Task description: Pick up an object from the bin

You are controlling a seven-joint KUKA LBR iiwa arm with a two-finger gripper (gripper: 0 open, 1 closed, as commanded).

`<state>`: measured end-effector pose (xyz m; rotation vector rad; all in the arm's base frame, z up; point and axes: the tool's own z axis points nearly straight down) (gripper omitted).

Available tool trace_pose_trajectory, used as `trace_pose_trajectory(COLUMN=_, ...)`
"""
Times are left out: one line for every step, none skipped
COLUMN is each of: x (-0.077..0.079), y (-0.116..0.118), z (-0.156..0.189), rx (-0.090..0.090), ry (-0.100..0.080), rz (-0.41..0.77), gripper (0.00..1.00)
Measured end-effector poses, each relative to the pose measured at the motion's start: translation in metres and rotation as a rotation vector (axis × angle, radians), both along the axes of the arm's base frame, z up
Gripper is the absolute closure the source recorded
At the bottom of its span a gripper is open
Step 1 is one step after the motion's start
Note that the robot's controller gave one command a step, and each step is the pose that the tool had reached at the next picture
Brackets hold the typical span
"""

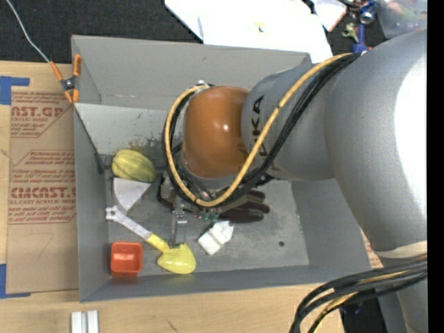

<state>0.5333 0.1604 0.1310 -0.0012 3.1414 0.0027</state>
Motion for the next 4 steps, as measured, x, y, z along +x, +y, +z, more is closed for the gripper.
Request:
trace_pose_trajectory(x=0.05, y=-0.038, z=-0.044, rx=0.003, ry=-0.001, rz=-0.158, gripper=0.0)
trace_pose_trajectory(x=0.047, y=-0.059, z=-0.05, rx=0.002, ry=-0.003, rz=0.002, gripper=1.0)
trace_pose_trajectory(x=0.047, y=-0.059, z=-0.05, rx=0.002, ry=-0.002, rz=0.002, gripper=1.0)
trace_pose_trajectory(x=0.047, y=-0.059, z=-0.05, rx=0.002, ry=-0.002, rz=0.002, gripper=1.0)
